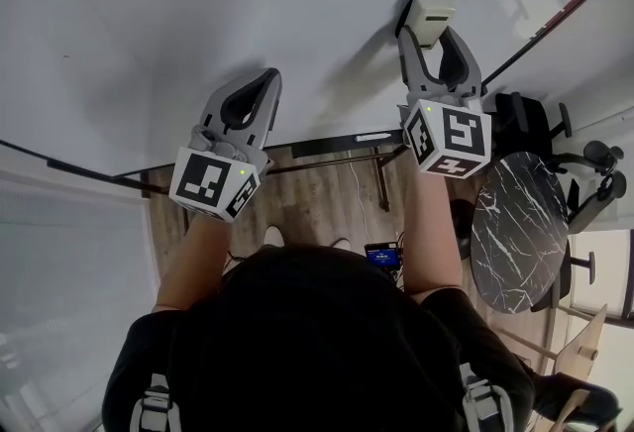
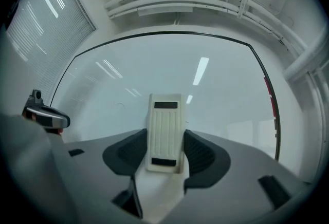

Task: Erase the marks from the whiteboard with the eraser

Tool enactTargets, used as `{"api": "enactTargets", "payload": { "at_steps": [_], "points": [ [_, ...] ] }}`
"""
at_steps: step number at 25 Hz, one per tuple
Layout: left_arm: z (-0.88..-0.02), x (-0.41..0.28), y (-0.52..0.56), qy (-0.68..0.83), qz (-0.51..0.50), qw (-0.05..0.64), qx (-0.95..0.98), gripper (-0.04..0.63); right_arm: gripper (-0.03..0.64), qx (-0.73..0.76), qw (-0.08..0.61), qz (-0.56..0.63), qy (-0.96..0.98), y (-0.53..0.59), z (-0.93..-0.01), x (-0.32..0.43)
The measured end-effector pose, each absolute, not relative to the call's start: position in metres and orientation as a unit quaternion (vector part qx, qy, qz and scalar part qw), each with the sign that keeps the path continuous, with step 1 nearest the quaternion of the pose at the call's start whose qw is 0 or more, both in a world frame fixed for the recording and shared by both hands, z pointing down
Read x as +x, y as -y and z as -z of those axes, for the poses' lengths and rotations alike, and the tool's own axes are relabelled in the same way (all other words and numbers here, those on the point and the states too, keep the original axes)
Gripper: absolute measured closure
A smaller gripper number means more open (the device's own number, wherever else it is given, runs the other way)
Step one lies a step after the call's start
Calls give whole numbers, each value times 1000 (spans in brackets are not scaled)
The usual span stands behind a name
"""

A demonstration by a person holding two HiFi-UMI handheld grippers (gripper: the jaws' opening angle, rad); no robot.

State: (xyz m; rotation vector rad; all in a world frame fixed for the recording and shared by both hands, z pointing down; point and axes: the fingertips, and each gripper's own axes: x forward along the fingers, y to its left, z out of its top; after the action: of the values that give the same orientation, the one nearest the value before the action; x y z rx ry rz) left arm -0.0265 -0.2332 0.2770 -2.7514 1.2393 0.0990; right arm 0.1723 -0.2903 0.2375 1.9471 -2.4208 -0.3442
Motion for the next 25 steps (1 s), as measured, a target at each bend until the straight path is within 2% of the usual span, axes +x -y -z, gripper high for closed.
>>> {"api": "enactTargets", "payload": {
  "at_steps": [6,9,25],
  "points": [
    [-277,-54,246,-422,-38,60,-904,591,394,617,0,102,780,289,-239,151],
    [-263,-46,238,-424,-41,68,-902,591,394,602,-2,109,791,269,-230,147],
    [-245,-86,250,-436,-52,91,-894,591,394,552,26,173,816,269,-220,36]
  ]
}}
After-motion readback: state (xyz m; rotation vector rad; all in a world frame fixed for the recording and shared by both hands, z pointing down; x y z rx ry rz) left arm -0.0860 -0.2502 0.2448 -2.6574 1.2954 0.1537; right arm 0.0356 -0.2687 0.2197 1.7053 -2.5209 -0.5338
